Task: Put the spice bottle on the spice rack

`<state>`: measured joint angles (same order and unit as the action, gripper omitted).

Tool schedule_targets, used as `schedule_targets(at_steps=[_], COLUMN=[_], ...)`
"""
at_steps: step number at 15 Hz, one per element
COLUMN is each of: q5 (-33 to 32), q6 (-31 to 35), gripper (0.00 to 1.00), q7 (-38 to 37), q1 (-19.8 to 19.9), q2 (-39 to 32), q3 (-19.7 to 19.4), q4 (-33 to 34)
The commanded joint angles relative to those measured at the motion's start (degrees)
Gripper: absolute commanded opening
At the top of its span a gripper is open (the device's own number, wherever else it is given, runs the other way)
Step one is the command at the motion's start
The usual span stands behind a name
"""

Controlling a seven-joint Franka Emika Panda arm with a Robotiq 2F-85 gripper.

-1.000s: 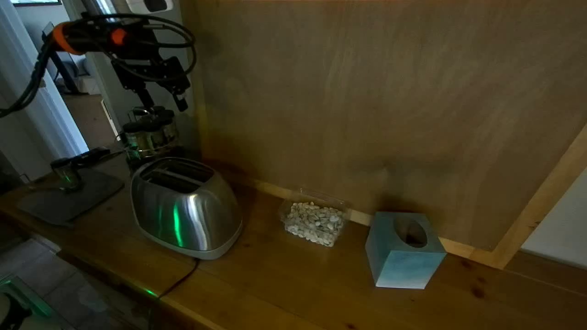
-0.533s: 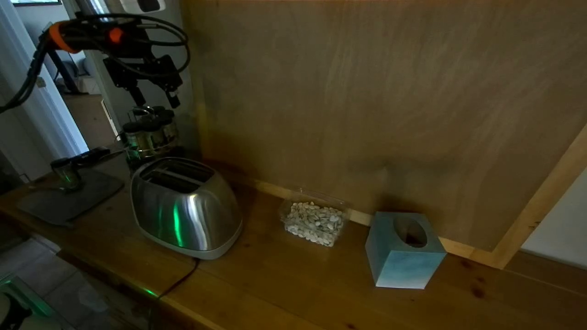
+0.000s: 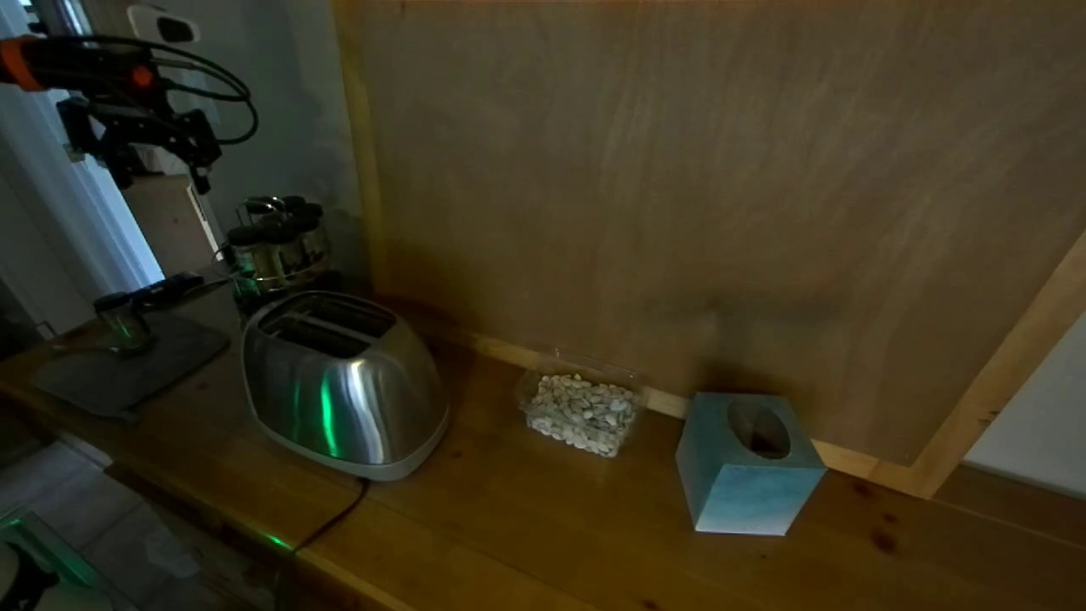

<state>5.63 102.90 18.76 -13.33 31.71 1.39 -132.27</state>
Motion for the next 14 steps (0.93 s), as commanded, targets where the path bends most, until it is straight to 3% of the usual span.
schedule_targets(at_steps=[1, 6, 12, 14], q5=[4.8, 8.6, 6.9, 7.3], q6=[-2.6, -3.8, -3.0, -3.0], gripper=[1.00, 1.00, 1.00, 1.00], q7=[5.6, 10.2, 8.2, 8.7], q1=[-3.6, -6.9, -5.2, -6.8], q2=[-2.0, -6.5, -5.0, -7.7], q3=[1.0, 3.5, 4.3, 5.9], q4=[-0.8, -2.9, -2.8, -1.5])
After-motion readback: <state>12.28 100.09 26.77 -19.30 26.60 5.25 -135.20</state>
